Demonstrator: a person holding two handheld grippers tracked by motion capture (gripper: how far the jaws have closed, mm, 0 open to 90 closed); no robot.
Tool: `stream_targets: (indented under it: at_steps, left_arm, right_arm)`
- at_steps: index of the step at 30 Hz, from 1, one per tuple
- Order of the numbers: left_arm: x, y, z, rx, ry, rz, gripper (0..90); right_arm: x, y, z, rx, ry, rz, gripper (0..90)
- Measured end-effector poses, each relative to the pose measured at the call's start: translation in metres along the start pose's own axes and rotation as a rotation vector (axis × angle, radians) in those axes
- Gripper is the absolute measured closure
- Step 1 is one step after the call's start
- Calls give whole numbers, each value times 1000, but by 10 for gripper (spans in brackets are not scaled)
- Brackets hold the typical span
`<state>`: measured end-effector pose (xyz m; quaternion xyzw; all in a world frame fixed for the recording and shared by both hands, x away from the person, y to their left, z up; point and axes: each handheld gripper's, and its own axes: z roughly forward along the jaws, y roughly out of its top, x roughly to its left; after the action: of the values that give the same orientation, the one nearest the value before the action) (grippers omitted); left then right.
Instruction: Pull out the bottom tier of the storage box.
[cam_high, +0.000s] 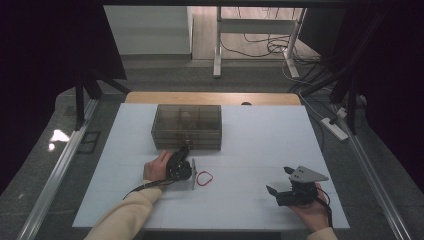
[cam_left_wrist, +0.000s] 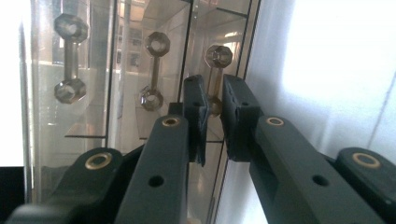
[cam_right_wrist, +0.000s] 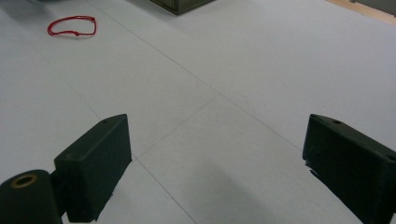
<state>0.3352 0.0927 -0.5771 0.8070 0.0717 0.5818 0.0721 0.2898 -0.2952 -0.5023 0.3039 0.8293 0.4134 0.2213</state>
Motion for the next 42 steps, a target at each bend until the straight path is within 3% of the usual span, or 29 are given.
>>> stream_targets:
  at_steps: [16,21,23,25,35,42]
  left_arm:
    - [-1,-3,-14,-14,-45,-21,797]
    - [-1,-3,-16,-19,-67,-39,757]
    - [3,-3,-20,-34,-78,-70,686]
    - [8,-4,-26,-60,-101,-132,640]
    - [39,-12,-50,-141,-319,-461,490]
    - [49,-25,-62,-147,-427,-612,441]
  right_arm:
    - [0,0,0,-1,-1,2,75]
    - [0,0,0,1,1,1,75]
    - [0,0,0,2,0,1,75]
    - [0,0,0,0,1,3,75]
    - [2,0,1,1,10,1,75]
    - [3,1,4,-5,23,7,75]
